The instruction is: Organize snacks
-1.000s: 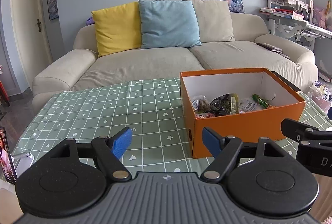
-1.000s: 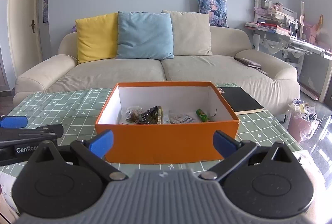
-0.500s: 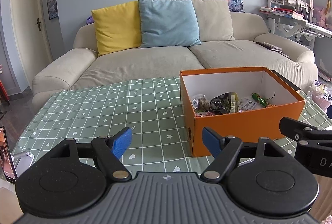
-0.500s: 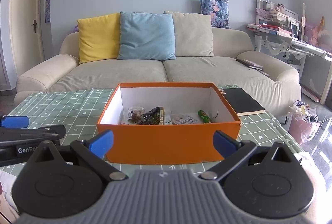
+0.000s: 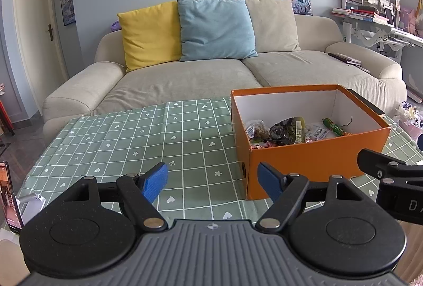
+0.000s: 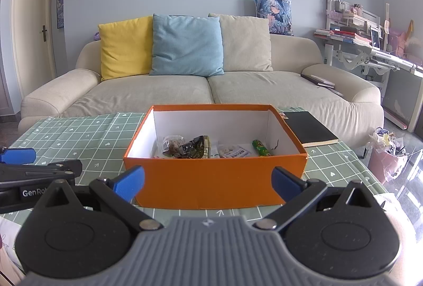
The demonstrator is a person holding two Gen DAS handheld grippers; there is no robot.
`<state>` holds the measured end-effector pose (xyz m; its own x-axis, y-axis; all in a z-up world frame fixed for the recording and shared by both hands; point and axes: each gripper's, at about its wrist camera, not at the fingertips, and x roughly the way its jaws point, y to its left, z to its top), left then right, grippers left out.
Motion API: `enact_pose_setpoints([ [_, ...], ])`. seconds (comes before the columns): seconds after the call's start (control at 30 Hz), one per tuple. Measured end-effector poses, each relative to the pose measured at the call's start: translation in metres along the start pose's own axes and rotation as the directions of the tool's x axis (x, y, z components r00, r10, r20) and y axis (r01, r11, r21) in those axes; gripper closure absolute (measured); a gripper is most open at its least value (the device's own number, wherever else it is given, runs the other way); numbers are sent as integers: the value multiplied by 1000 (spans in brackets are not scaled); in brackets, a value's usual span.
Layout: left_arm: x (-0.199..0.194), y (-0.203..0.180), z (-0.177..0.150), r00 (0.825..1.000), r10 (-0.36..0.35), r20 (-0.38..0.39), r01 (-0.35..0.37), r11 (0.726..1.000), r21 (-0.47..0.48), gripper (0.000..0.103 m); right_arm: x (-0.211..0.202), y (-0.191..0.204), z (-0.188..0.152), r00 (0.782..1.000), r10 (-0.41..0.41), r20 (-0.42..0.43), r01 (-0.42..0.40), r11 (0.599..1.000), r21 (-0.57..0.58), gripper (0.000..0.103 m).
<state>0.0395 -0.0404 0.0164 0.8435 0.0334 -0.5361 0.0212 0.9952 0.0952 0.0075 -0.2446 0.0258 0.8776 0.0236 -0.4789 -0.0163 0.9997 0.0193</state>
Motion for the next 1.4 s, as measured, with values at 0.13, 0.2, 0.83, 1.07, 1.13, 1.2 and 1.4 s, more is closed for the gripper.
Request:
enact_pose_setpoints([
  [0.13, 0, 0, 0, 1000, 0, 0, 0, 1000, 1, 13, 0, 0, 0, 1000, 0, -1, 0, 1000, 0, 4],
  [0.2, 0, 0, 0, 1000, 2, 1, -2, 1000, 2, 13, 0, 0, 0, 1000, 1, -1, -1, 1000, 1, 4],
  [0.83, -2, 0, -1, 1000, 13, 11, -13, 1000, 6, 12, -1, 0, 1, 1000, 1, -2, -1, 1000, 0, 4],
  [1.07, -3, 0, -2, 1000, 13, 9, -13, 1000, 2, 12, 1, 2, -7, 1000, -1, -7, 1, 1000, 4, 4],
  [1.13, -2, 1, -1, 1000, 14, 10, -14, 1000, 2, 13, 2, 2, -8, 1000, -2, -8, 2, 1000, 5, 4],
  [1.2, -2, 1, -2, 1000, 12, 10, -12, 1000, 1, 13, 2, 2, -9, 1000, -2, -9, 2, 1000, 5, 4],
  [1.4, -2, 1, -2, 1000, 7, 12, -7, 1000, 2, 13, 2, 3, -11, 1000, -2, -16, 3, 1000, 9, 4],
])
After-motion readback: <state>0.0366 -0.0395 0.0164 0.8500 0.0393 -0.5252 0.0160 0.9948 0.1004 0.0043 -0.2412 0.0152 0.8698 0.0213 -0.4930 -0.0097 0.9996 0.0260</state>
